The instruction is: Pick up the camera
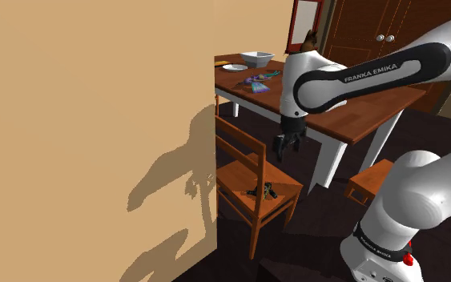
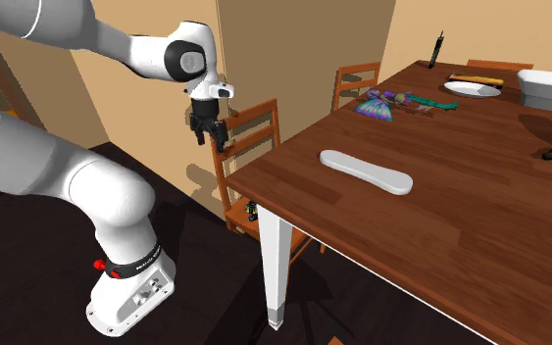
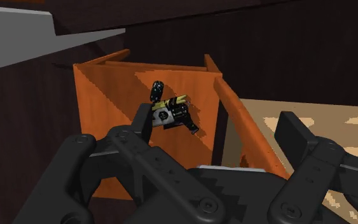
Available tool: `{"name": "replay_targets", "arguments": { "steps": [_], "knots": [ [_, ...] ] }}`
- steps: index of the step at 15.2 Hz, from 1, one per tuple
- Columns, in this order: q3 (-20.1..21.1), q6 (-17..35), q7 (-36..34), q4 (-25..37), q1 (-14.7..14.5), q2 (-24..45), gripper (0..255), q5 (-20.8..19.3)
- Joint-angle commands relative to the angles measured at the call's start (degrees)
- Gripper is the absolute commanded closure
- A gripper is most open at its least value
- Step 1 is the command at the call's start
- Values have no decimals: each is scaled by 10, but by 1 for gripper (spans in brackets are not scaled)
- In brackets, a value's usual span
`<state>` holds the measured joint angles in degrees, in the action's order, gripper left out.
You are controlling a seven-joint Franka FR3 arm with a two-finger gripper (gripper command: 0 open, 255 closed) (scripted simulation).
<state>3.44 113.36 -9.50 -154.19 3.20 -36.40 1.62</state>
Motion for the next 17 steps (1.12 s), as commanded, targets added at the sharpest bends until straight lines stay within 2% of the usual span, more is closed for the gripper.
{"name": "replay_targets", "arguments": {
  "steps": [1,6,9,11,14,17],
  "knots": [
    [-1,52,-4,-24,8,27,0,-6],
    [3,175,-16,-50,37,123,0,-23],
    [47,250,-15,-54,95,192,0,-20],
    [62,298,-25,-52,123,243,0,-34],
    [60,367,-59,-41,145,324,0,-79],
    [48,427,-108,-21,161,407,0,-143]
  ]
}}
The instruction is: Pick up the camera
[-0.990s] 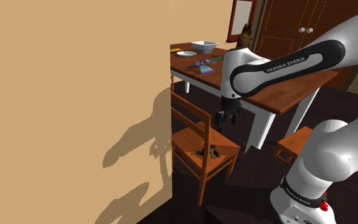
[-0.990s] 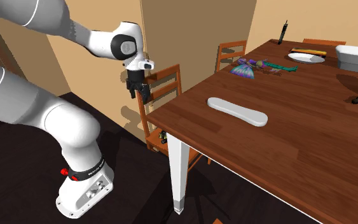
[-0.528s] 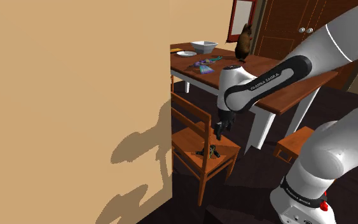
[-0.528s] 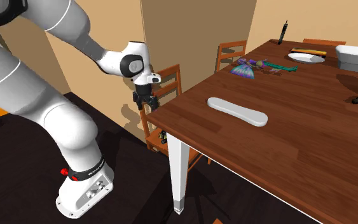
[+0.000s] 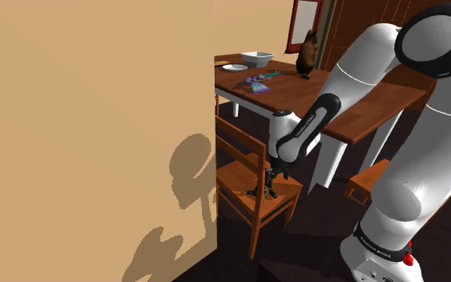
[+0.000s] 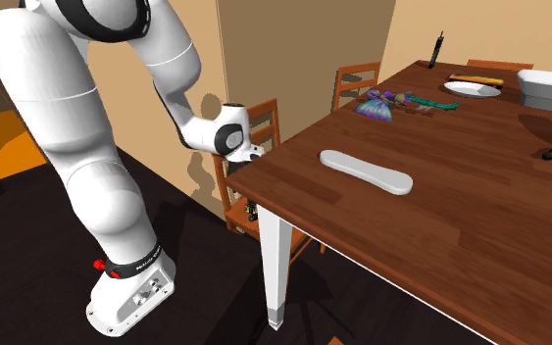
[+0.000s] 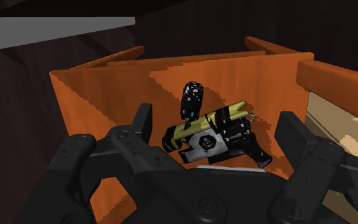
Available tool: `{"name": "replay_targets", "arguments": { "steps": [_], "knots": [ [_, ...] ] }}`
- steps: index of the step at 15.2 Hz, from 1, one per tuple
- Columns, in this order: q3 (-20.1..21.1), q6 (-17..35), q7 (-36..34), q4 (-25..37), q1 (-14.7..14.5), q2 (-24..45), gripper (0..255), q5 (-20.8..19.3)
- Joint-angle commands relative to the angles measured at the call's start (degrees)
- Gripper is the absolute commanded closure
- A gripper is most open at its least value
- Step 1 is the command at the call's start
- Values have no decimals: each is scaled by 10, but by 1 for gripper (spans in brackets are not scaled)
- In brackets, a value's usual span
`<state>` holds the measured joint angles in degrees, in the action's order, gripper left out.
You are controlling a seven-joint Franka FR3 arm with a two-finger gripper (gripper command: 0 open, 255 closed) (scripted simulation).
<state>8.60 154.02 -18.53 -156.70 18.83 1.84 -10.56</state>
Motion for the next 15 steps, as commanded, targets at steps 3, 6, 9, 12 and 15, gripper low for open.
{"name": "replay_targets", "arguments": {
  "steps": [3,6,9,12,15],
  "knots": [
    [-36,70,-73,34,3,106,0,-92],
    [-64,97,-99,52,-12,152,0,-122],
    [-80,120,-115,62,-24,184,0,-140],
    [-99,145,-132,75,-41,221,0,-157],
    [-100,146,-132,74,-41,222,255,-157]
  ]
}}
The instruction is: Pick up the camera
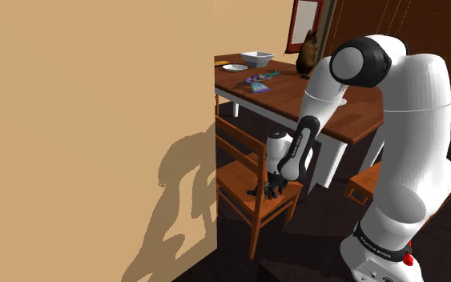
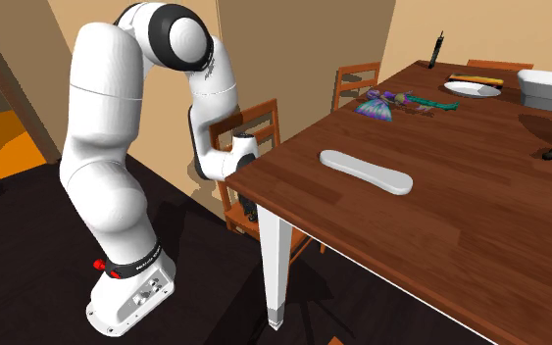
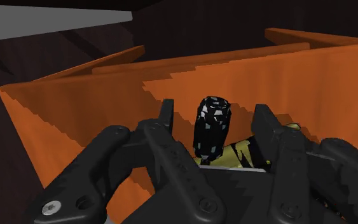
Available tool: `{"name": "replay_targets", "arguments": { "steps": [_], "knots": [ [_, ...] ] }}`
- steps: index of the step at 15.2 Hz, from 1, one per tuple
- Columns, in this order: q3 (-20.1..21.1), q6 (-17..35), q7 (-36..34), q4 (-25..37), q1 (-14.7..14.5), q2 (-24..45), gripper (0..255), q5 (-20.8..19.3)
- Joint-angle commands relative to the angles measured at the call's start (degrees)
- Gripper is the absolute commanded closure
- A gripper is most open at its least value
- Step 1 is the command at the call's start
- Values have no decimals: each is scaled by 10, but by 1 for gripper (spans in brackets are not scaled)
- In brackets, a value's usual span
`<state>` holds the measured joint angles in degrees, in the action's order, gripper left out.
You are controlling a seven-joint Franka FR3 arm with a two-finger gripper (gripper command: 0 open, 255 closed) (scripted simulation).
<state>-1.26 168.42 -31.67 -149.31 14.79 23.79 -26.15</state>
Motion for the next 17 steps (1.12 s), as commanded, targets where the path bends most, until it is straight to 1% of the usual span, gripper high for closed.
{"name": "replay_targets", "arguments": {
  "steps": [1,9,17],
  "knots": [
    [-1,2,-1,1,-1,2,255,-1],
    [-1,1,-1,1,-1,2,255,-1],
    [44,-58,40,-25,36,-82,255,43]
  ]
}}
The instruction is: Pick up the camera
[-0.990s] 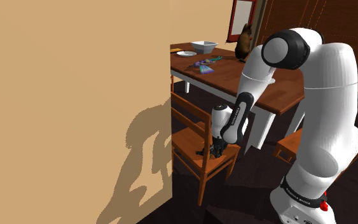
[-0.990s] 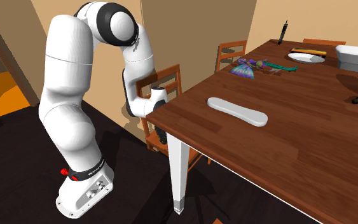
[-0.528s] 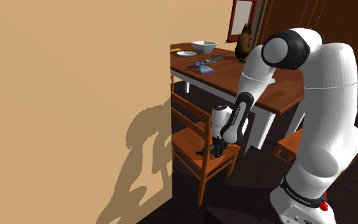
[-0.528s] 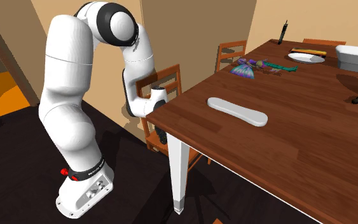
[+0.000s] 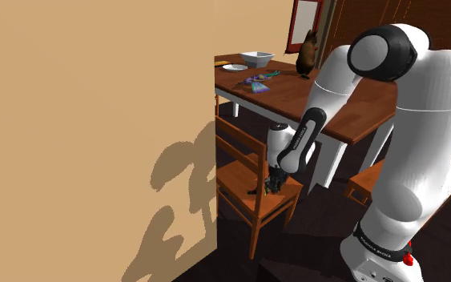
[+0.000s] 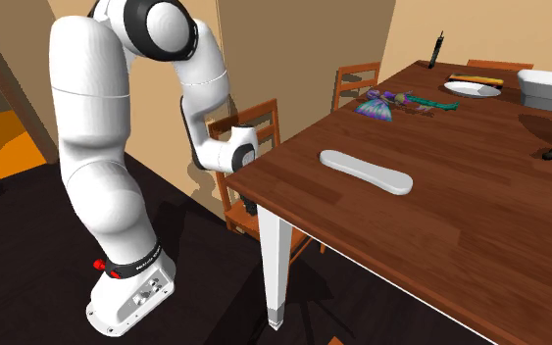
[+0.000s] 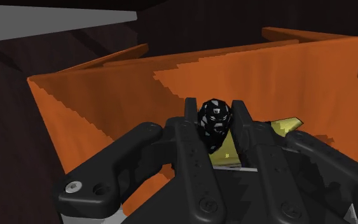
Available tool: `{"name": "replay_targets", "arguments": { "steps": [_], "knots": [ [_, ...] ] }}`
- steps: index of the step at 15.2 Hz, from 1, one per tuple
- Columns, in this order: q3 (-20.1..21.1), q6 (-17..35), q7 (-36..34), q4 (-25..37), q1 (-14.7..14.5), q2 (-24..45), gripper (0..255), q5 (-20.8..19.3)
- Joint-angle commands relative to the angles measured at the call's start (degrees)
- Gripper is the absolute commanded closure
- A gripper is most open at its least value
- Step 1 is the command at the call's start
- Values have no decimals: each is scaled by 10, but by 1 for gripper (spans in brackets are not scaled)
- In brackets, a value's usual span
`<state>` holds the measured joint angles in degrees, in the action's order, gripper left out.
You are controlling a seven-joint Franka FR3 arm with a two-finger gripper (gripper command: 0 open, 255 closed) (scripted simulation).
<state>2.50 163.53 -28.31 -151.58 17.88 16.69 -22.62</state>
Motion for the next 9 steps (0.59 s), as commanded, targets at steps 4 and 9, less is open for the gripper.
{"name": "replay_targets", "arguments": {
  "steps": [4,9],
  "knots": [
    [25,-40,32,-12,18,-52,255,37],
    [37,-65,52,-18,24,-85,255,62]
  ]
}}
